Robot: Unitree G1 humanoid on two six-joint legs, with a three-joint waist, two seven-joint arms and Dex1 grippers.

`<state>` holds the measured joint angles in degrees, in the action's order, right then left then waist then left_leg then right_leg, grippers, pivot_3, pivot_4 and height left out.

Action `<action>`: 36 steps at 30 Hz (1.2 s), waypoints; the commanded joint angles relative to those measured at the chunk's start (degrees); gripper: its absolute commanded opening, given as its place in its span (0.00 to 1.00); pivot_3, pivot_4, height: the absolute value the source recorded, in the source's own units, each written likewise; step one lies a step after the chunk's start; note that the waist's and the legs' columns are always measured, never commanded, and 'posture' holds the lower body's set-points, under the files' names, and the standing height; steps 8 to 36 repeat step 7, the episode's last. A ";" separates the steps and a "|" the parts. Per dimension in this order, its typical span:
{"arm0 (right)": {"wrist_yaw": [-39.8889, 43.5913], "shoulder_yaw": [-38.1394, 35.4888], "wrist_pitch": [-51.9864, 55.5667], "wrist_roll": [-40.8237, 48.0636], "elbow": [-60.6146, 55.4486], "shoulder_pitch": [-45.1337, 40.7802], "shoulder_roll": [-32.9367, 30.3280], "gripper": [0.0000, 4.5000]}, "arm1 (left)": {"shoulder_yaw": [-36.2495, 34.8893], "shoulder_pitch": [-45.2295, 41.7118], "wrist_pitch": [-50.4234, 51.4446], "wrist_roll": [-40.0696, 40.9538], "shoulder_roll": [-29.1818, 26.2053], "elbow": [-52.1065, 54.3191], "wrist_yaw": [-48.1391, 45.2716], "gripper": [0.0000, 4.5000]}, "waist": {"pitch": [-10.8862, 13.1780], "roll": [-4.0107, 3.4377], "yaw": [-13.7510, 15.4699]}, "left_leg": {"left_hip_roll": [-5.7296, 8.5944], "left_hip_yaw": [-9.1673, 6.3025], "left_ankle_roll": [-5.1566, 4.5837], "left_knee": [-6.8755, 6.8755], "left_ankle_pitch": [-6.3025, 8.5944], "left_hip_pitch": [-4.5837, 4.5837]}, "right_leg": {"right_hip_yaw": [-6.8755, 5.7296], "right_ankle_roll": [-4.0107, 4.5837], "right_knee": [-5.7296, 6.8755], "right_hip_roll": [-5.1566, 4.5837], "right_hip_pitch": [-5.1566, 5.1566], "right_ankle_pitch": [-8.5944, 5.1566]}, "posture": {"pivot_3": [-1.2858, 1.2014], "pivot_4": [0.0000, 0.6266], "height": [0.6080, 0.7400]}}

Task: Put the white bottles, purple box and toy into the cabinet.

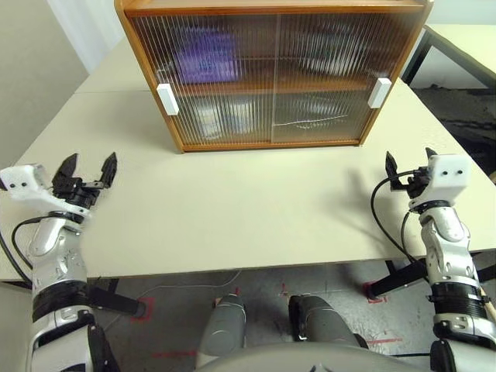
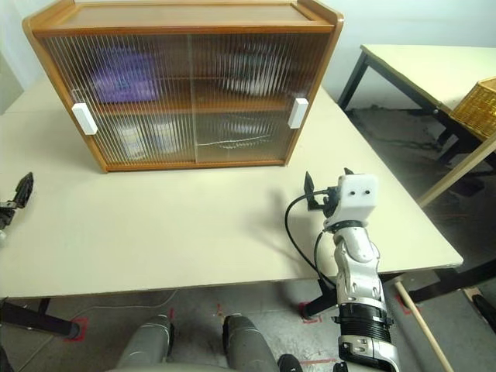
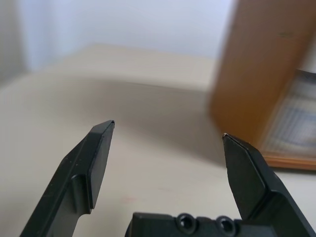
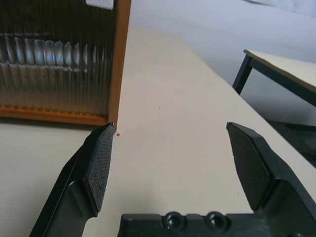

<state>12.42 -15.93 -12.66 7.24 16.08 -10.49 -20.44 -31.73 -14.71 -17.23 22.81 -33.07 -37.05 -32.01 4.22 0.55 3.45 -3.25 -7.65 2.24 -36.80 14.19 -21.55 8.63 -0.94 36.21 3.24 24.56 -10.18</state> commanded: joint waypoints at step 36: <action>-0.96 -0.50 -1.66 0.51 1.05 0.38 0.55 0.99 | 2.41 -2.85 -5.04 -2.04 0.92 -6.84 1.03 1.00 | 0.01 0.02 -0.16 | 0.01 0.02 0.01 0.00 0.01 0.01 | 0.02 -0.01 0.00 0.02 0.01 -0.01 | 0.56 0.13 1.00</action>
